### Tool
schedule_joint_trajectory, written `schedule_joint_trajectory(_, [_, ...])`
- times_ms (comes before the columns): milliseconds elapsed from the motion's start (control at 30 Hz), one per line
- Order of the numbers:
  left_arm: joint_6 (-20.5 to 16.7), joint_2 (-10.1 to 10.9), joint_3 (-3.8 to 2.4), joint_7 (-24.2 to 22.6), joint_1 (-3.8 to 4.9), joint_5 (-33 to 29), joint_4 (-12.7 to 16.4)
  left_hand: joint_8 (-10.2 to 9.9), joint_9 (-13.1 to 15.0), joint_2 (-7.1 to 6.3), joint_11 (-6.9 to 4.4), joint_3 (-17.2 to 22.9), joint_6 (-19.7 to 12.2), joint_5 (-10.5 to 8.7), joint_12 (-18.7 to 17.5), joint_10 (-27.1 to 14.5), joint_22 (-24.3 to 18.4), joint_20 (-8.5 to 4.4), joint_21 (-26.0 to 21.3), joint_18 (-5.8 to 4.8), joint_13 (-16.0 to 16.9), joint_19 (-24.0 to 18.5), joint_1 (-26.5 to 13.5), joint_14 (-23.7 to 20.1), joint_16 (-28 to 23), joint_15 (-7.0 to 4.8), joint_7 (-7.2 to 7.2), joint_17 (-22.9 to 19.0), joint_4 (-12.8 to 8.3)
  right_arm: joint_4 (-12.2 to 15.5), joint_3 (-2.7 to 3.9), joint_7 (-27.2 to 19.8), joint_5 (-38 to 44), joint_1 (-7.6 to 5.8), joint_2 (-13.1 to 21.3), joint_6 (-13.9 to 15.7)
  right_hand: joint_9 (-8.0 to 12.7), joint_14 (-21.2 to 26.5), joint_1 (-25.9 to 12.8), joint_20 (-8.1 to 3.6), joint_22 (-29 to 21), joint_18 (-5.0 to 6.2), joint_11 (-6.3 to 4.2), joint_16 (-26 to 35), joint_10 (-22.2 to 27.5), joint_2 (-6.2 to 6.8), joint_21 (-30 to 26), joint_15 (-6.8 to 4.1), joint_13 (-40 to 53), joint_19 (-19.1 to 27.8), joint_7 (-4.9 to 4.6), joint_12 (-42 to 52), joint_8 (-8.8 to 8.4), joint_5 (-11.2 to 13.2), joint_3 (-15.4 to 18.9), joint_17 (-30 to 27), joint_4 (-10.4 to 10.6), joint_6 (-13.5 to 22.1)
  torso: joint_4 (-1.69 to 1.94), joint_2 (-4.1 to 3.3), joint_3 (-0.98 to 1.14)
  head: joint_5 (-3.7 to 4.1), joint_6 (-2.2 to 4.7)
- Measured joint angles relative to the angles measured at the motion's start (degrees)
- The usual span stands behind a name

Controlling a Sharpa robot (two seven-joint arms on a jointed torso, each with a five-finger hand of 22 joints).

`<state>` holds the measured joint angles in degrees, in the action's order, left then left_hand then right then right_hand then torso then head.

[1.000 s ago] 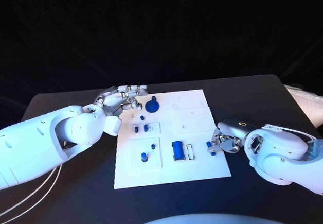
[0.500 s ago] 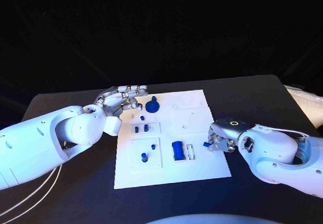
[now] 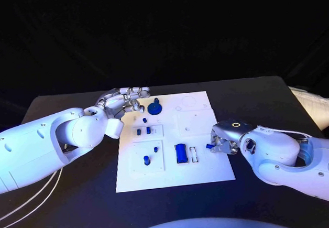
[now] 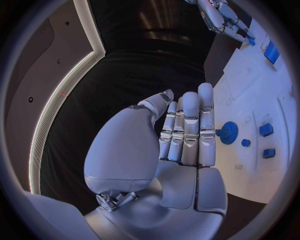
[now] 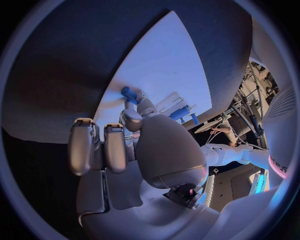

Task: Assemble the parts on the task board

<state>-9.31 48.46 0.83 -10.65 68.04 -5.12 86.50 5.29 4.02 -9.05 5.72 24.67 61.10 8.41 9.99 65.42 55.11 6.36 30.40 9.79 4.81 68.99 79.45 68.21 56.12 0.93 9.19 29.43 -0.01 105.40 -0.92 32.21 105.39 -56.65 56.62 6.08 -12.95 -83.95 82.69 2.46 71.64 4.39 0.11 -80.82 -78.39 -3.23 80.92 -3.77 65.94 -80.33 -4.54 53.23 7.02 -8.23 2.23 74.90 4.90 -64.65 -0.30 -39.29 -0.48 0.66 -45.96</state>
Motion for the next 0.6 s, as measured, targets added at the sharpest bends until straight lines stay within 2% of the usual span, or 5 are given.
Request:
schedule_joint_trajectory(167, [0.0,0.0,0.0,0.0,0.0,0.0,0.0,0.0,0.0,0.0,0.0,0.0,0.0,0.0,0.0,0.0,0.0,0.0,0.0,0.0,0.0,0.0,0.0,0.0,0.0,0.0,0.0,0.0,0.0,-0.2,0.02,0.0,-0.7,-0.03,-0.1,0.5,0.0,0.0,-0.7,0.0,0.2,0.0,0.08,0.0,-0.1,0.54,0.0,0.0,0.2,0.0,0.26,-0.1,-0.4,-2.8,-2.0,0.0,0.3,-0.3,0.01,-0.01,0.0,0.0,0.04])
schedule_joint_trajectory(233, [0.0,0.0,0.0,0.0,0.0,0.0,0.0,0.0,0.0,0.0,0.0,0.0,0.0,0.0,0.0,0.0,0.0,0.0,0.0,0.0,0.0,0.0,0.0,0.0,0.0,0.0,0.0,0.0,0.0,-0.2,-0.01,0.0,-1.0,-0.01,-0.1,1.0,0.2,0.0,-0.9,0.0,0.2,-0.01,0.07,0.0,-0.1,0.79,0.0,0.0,0.2,0.0,0.05,0.0,-0.6,-3.7,-2.9,0.0,0.5,-0.5,0.01,-0.02,0.0,-0.01,0.05])
schedule_joint_trajectory(367, [0.0,0.0,0.0,0.0,0.0,0.0,0.0,0.0,0.0,0.0,0.0,0.0,0.0,0.0,0.0,0.0,0.0,0.0,0.0,0.0,0.0,0.0,0.0,0.0,0.0,0.0,0.0,0.0,0.0,-0.1,-0.19,0.1,-2.2,0.14,0.2,3.0,0.4,0.0,-1.7,0.0,0.4,0.0,-0.16,0.0,-0.3,1.03,0.0,0.0,0.4,0.0,0.16,0.5,-0.85,-4.2,-4.0,0.0,1.1,-0.6,0.0,-0.03,0.01,-0.03,0.07])
schedule_joint_trajectory(600, [0.0,0.0,0.0,0.0,-0.01,0.0,0.0,0.0,0.0,0.0,0.0,0.0,0.0,0.0,0.0,0.0,0.0,0.0,0.0,0.0,0.0,0.0,0.0,0.0,0.0,0.0,0.0,0.0,0.0,1.2,-0.75,0.4,-8.4,0.41,1.4,8.0,0.3,0.0,-4.7,-0.21,1.1,0.0,-0.58,-0.3,-0.7,2.44,0.3,-0.03,0.9,-0.2,0.4,1.1,-0.83,-4.5,-6.6,0.0,3.3,-1.1,0.01,-0.05,0.05,-0.05,0.02])
